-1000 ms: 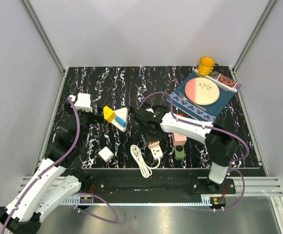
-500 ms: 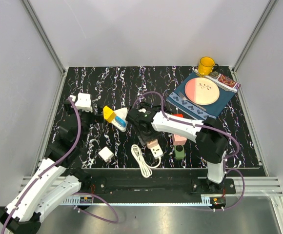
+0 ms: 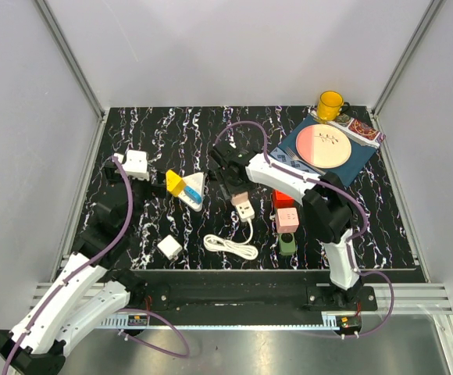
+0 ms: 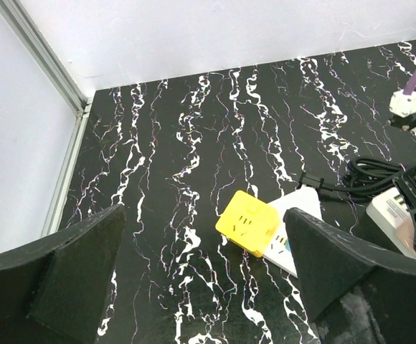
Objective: Insert the plug
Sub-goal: Press the plug into the socket, then pick up the plug from the center of the board.
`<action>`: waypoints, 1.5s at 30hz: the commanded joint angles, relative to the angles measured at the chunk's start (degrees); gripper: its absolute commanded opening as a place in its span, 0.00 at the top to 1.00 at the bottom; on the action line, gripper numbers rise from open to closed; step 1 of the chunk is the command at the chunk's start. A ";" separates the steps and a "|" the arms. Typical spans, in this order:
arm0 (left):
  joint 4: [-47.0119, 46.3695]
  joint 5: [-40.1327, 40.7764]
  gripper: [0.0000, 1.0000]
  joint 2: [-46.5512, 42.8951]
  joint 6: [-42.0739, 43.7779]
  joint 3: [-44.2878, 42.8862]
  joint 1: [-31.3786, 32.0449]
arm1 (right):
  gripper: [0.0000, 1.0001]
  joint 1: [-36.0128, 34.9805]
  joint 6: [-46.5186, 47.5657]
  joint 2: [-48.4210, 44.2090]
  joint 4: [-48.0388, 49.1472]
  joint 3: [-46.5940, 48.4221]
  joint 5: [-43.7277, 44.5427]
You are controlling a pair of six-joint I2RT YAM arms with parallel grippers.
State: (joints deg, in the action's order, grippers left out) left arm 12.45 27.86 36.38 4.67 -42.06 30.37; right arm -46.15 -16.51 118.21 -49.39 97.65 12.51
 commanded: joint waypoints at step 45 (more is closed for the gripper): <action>33.43 -9.75 0.09 15.47 -69.78 12.88 7.50 | 0.00 1.24 -7.66 -52.91 45.08 -53.26 -5.92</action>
State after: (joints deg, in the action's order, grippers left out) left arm 48.64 19.70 50.15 -60.60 -29.61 35.09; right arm -45.06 -23.86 64.90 -7.51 44.53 7.16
